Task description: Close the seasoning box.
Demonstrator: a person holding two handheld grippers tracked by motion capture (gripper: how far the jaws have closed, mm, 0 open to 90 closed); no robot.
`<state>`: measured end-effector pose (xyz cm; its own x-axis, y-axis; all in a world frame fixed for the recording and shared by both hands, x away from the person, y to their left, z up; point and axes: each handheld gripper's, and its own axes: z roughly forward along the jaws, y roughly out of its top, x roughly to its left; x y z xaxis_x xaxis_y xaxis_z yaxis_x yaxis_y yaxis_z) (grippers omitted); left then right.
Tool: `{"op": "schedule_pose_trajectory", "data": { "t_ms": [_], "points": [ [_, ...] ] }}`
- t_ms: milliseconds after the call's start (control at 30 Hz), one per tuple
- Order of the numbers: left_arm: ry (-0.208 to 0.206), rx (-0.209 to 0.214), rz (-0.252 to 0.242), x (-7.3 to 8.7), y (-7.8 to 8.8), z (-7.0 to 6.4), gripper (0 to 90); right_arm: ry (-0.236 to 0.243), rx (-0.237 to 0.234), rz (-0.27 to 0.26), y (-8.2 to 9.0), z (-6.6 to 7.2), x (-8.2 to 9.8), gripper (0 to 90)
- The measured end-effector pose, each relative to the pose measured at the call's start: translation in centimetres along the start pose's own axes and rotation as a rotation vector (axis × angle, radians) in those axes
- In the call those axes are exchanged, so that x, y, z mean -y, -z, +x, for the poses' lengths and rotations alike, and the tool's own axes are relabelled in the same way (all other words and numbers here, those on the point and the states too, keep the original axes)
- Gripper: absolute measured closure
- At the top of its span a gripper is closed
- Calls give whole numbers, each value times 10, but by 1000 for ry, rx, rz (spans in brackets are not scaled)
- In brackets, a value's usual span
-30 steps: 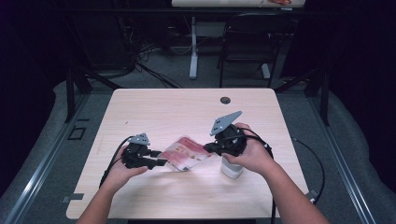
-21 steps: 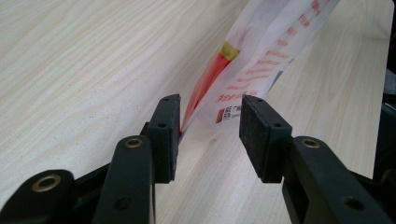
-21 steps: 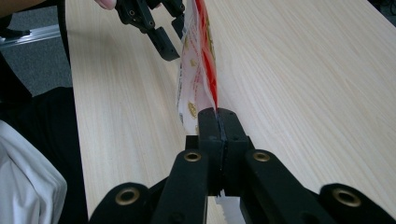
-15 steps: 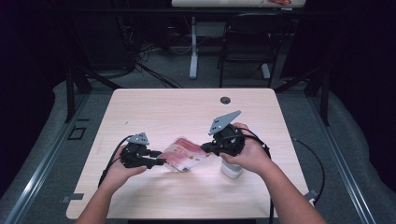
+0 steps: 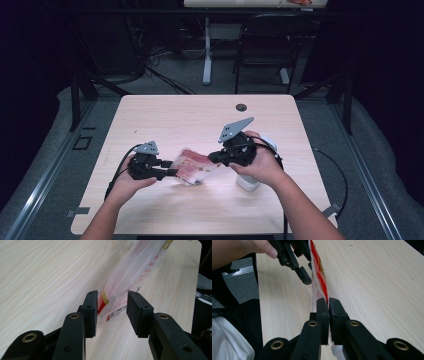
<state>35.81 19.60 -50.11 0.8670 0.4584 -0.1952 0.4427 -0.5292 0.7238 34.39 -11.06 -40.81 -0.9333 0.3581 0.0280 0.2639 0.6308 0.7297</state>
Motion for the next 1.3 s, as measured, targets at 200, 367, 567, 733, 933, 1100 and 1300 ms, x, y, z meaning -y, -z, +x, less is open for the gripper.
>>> {"op": "schedule_pose_trajectory", "data": {
  "t_ms": [200, 367, 567, 733, 933, 1100, 1300],
  "points": [
    [-35, 8, -9, -5, 4, -6, 629, -7, -5, -8, -2, -2, -2, 852],
    [-50, -13, -1, -6, 6, -7, 684, -8, -9, -11, -5, -1, -4, 842],
    [-58, -33, 10, -5, 7, -7, 741, -3, -3, -3, -8, 2, -8, 830],
    [-72, -48, 19, -5, 8, -8, 781, -5, 1, -5, -10, 2, -10, 822],
    [-96, -55, 24, -5, 8, -9, 857, -19, -1, -10, -12, 2, -11, 796],
    [-111, -44, 39, -5, 8, -10, 900, -28, 4, -1, -13, 2, -11, 774],
    [-107, -43, 39, -3, 9, -7, 900, -39, 0, -7, -13, 1, -11, 732]
  ]
}}
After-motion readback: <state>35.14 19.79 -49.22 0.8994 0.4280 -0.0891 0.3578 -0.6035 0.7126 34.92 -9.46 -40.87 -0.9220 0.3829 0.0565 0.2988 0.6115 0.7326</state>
